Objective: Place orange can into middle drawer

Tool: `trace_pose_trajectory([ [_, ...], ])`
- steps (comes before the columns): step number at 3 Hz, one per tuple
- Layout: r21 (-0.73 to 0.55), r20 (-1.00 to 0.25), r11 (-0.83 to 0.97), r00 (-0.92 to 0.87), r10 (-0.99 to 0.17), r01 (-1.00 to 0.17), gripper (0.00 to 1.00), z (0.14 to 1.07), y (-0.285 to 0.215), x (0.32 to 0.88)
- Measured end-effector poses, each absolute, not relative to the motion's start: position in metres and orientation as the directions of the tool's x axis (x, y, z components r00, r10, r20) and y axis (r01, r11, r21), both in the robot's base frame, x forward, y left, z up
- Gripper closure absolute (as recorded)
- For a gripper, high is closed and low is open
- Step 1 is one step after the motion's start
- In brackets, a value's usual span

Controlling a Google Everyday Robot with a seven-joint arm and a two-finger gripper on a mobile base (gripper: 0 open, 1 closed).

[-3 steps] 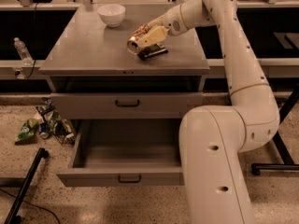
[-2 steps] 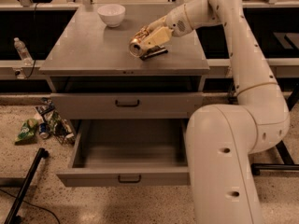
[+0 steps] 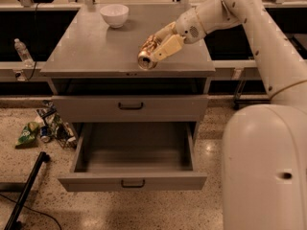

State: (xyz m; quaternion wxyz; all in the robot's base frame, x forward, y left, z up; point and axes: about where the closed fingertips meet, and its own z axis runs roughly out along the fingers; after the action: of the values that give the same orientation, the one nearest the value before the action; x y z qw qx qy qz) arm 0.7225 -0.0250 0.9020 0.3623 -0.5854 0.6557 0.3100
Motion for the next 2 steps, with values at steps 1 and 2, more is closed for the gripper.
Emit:
trace_pose_trajectory([
  [1, -0.019, -0.811, 0.092, -0.038, -0.584, -0.996, 1.0, 0.889, -0.026, 0.692],
  [2, -0.022, -0.797, 0.161, -0.08, -0.599, -0.987, 1.0, 0.885, -0.036, 0.656],
])
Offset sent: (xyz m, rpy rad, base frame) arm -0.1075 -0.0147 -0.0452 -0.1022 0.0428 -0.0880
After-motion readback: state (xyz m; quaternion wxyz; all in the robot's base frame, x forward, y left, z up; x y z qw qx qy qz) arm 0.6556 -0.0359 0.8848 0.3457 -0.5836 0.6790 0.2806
